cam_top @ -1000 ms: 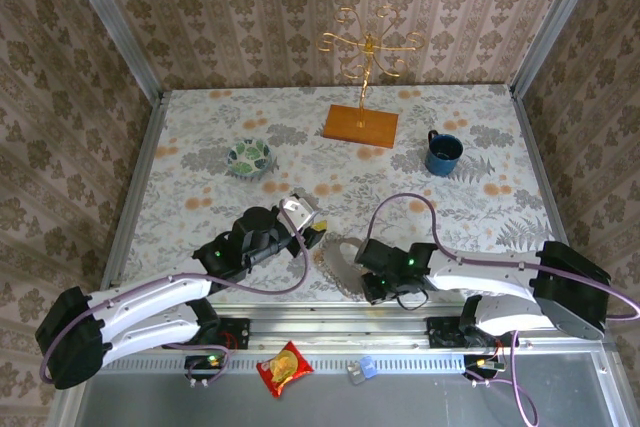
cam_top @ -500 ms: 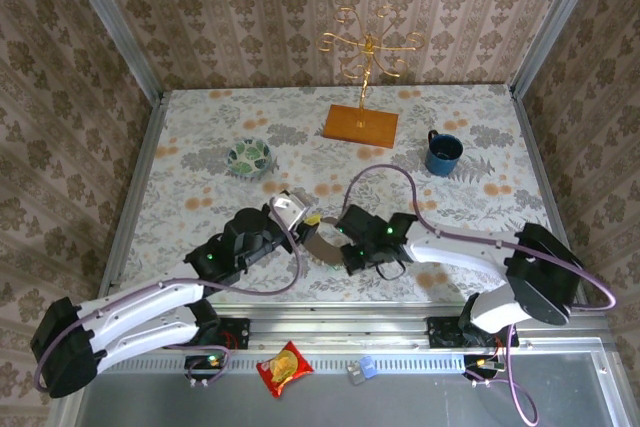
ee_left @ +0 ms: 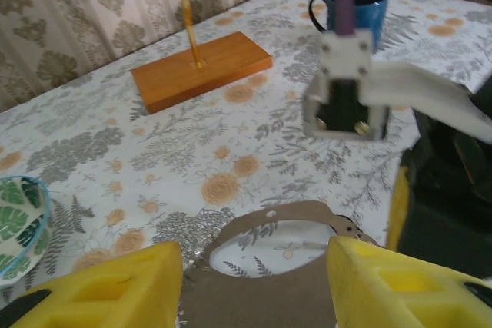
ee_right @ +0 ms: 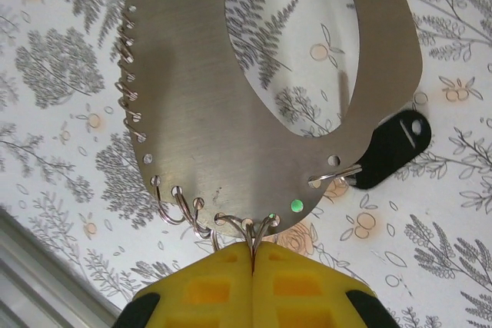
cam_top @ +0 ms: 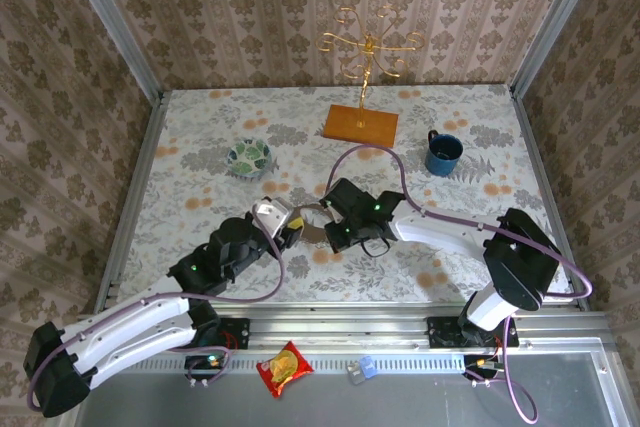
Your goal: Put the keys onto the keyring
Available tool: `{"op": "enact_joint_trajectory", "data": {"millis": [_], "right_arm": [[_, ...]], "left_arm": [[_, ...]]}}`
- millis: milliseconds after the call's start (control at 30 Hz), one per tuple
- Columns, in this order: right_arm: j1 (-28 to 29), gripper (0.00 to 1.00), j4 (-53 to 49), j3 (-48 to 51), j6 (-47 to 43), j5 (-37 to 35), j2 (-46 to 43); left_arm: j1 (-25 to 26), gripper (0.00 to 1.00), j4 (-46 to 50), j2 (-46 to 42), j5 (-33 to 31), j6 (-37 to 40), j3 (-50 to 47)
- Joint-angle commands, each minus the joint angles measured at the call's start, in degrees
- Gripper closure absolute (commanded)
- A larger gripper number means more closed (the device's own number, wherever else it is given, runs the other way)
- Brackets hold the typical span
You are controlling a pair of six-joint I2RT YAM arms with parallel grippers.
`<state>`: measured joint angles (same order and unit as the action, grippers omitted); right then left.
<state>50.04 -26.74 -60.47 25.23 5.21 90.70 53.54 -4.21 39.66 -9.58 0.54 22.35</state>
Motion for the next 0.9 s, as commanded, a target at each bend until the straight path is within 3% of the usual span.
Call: {"op": "enact_joint_trajectory", "data": {"millis": [0,133,200,400,567,733,867], "right_arm": [[-0.8,1.0,0.7,-2.7,-1.3,2.8,-2.3],[-1.1,1.0,-0.1,-3.8,-0.1,5.0,-3.6],[-1.5,1.0,-0.5,-4.0,0.7,5.8,-4.5],[-1.9,1.0,-1.6,-4.8,1.8,7.7,-6.9],[-1.9,1.0,-2.3,-5.5,1.9,8.4,-7.9],[-1.8,1.0,-2.5,-5.9,2.4,8.8,-8.4],[-1.8,1.0,-2.1,-6.1,2.9,9.8,-8.5]], "left_arm": [[-0.4,0.46,-0.6,1.0,7.3,4.5,-1.7],[-0.4,0.42,-6.2,2.0,14.1,9.4,-4.4],[-0.3,0.33,-7.4,2.2,16.3,12.6,-5.3],[-0.2,0.19,-8.8,3.1,13.8,22.6,-6.5],[-0.4,0.18,-10.0,5.2,10.9,27.4,-6.2],[-1.0,0.2,-12.6,7.3,11.8,28.2,-6.8],[-1.4,0.28,-14.8,9.8,12.3,28.4,-6.8]]}}
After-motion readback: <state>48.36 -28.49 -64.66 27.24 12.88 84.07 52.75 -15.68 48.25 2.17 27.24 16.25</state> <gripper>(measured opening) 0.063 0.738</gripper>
